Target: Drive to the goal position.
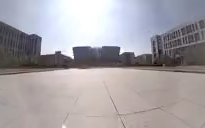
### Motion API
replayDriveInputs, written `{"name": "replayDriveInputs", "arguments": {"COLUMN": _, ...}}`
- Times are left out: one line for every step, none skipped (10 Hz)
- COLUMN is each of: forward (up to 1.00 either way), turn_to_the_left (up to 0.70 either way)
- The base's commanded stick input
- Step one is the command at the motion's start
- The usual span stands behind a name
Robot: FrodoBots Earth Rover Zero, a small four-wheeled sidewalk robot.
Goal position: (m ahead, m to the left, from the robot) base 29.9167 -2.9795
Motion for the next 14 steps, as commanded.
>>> {"name": "replayDriveInputs", "arguments": {"forward": 0.7, "turn_to_the_left": 0.0}}
{"name": "replayDriveInputs", "arguments": {"forward": 0.7, "turn_to_the_left": 0.0}}
{"name": "replayDriveInputs", "arguments": {"forward": 0.7, "turn_to_the_left": 0.0}}
{"name": "replayDriveInputs", "arguments": {"forward": 0.7, "turn_to_the_left": 0.0}}
{"name": "replayDriveInputs", "arguments": {"forward": 0.7, "turn_to_the_left": 0.0}}
{"name": "replayDriveInputs", "arguments": {"forward": 0.7, "turn_to_the_left": 0.0}}
{"name": "replayDriveInputs", "arguments": {"forward": 0.7, "turn_to_the_left": 0.0}}
{"name": "replayDriveInputs", "arguments": {"forward": 0.7, "turn_to_the_left": 0.0}}
{"name": "replayDriveInputs", "arguments": {"forward": 0.7, "turn_to_the_left": 0.0}}
{"name": "replayDriveInputs", "arguments": {"forward": 0.7, "turn_to_the_left": 0.0}}
{"name": "replayDriveInputs", "arguments": {"forward": 0.7, "turn_to_the_left": 0.0}}
{"name": "replayDriveInputs", "arguments": {"forward": 0.7, "turn_to_the_left": 0.0}}
{"name": "replayDriveInputs", "arguments": {"forward": 0.7, "turn_to_the_left": 0.0}}
{"name": "replayDriveInputs", "arguments": {"forward": 0.7, "turn_to_the_left": 0.0}}
